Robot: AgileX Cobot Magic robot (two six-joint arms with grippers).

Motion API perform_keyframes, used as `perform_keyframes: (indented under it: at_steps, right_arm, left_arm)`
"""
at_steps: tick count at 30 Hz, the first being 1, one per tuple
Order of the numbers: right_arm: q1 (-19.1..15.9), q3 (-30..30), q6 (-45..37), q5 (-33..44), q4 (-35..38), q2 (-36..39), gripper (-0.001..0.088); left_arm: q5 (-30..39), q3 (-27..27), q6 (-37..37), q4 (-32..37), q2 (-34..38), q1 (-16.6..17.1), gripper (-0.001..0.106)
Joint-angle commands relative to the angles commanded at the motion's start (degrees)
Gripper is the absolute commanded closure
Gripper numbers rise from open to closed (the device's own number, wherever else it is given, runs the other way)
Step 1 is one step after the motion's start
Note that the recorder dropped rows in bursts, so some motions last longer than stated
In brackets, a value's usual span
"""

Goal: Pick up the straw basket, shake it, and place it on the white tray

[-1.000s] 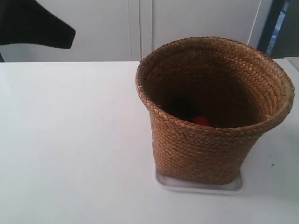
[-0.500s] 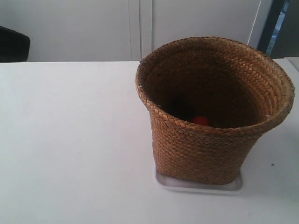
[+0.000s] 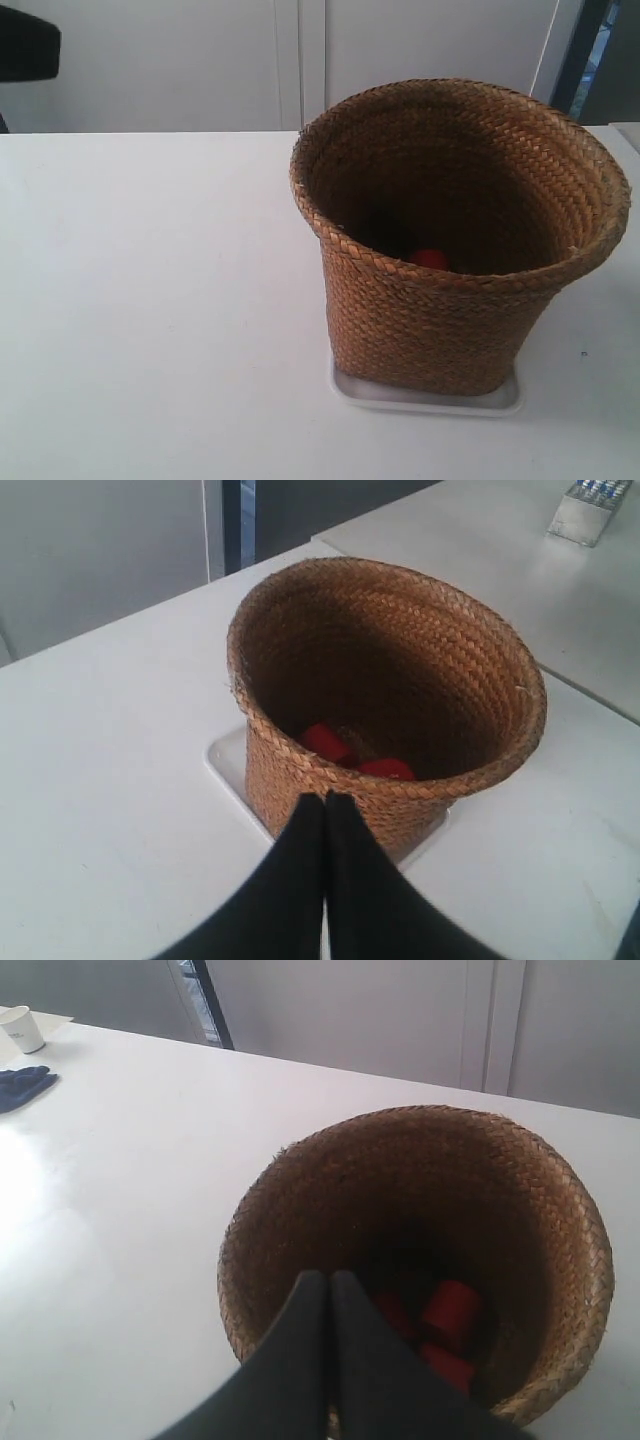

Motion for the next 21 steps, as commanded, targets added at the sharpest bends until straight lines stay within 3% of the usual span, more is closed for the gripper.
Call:
perform_keyframes:
  at_steps: [5, 13, 21]
  right_arm:
    - [0.0, 0.0, 0.0, 0.0, 0.0, 0.0, 0.0868]
    - [0.0, 0.0, 0.0, 0.0, 0.0, 0.0, 0.0868]
    - [0.0, 0.0, 0.0, 0.0, 0.0, 0.0, 0.0868]
  left_arm:
    - [-2.3, 0.2, 1.0, 5.7, 0.6, 0.1, 0.105]
    - [-6.0, 7.8, 1.6, 5.6, -3.5, 9.4, 0.105]
    - [-12.3, 19.2, 1.8, 9.8, -11.5, 14.2, 0.105]
